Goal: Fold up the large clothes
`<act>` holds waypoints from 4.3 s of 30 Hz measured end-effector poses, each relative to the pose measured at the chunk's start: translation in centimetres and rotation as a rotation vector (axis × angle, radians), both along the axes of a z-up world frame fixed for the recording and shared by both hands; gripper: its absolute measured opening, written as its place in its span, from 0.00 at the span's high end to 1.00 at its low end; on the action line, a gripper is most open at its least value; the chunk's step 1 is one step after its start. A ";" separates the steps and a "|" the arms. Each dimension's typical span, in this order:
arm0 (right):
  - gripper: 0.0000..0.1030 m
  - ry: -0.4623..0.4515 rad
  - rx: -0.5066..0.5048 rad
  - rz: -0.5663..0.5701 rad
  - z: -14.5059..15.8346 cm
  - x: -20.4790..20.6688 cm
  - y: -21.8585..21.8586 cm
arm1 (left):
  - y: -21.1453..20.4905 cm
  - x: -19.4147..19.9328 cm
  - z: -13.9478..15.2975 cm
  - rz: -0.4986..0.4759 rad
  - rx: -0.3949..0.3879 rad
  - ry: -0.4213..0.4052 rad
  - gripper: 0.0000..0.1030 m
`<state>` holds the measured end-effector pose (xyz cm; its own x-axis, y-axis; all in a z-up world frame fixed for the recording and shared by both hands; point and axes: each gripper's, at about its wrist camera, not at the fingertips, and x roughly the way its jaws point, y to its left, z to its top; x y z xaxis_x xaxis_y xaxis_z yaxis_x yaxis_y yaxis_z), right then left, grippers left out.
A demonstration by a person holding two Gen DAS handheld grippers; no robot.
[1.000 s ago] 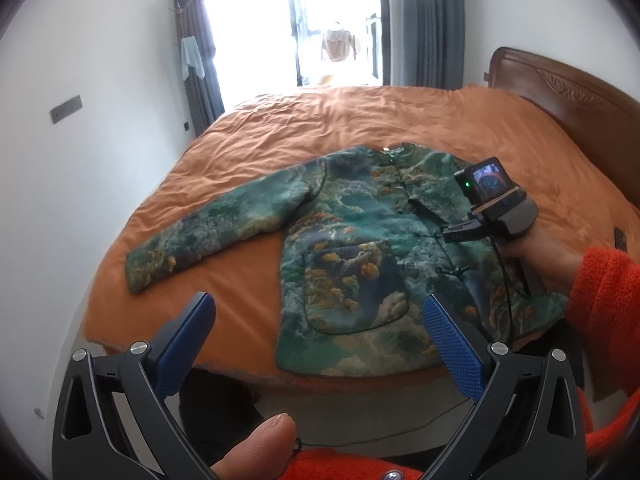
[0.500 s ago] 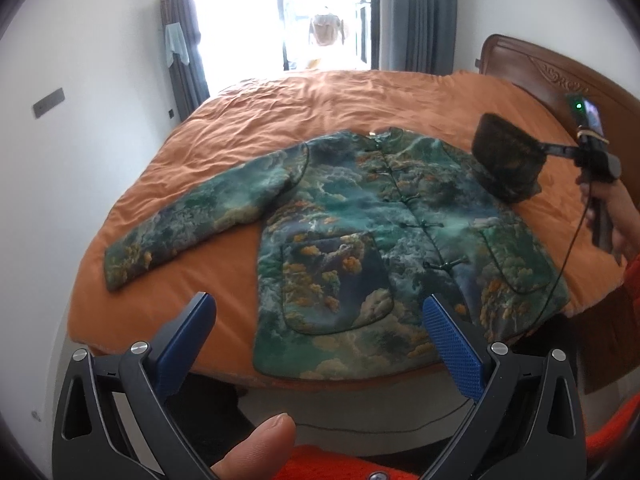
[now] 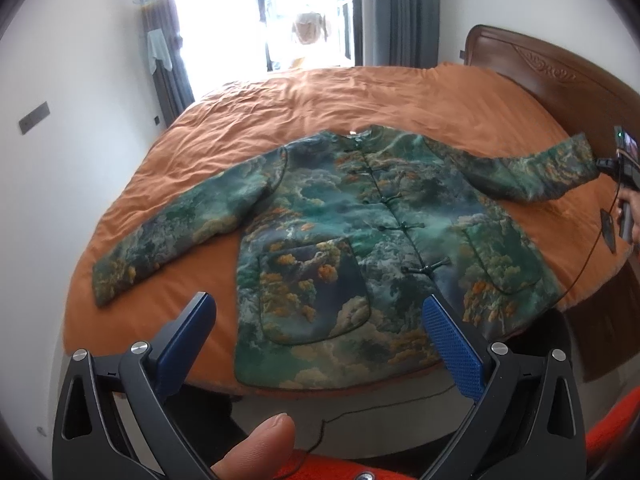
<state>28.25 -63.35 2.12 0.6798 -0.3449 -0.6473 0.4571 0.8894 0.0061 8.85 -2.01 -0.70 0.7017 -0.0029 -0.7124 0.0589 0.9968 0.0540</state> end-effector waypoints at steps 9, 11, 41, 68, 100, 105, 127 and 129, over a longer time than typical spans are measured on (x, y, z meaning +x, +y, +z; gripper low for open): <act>0.73 0.064 -0.092 -0.117 -1.6 -2.9 -3.8 | -0.1 0.2 0.1 -0.002 0.001 0.006 0.00; 0.72 0.069 -0.116 -0.103 -1.8 -3.5 -3.1 | -0.2 0.4 0.2 0.002 0.009 -0.010 0.00; 0.21 0.006 -0.131 0.547 -1.8 -17.8 35.5 | 5.3 2.8 -3.0 0.076 0.010 -0.008 0.00; 0.21 -0.078 -0.253 0.615 2.2 -19.1 36.6 | 4.4 0.7 2.8 0.031 0.012 -0.234 0.00; 0.21 0.028 -0.314 0.516 -1.6 -10.7 25.5 | -1.1 3.4 1.6 -0.089 0.044 -0.224 0.00; 0.21 0.041 -0.279 0.469 -2.2 -7.6 21.1 | -0.2 4.2 0.6 -0.062 0.025 -0.187 0.00; 0.31 -0.143 0.712 -0.365 -19.7 -1.1 -10.9 | -2.7 7.6 -0.9 -0.084 0.037 -0.114 0.00; 0.45 -0.180 0.730 -0.414 -20.5 -0.8 -11.0 | -2.8 7.7 -1.0 -0.086 0.042 -0.111 0.00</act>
<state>27.43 -74.31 -18.37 0.7047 -0.1264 -0.6981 0.6811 0.3961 0.6158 16.52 -4.83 -1.65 0.7748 -0.0380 -0.6311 0.1354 0.9850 0.1069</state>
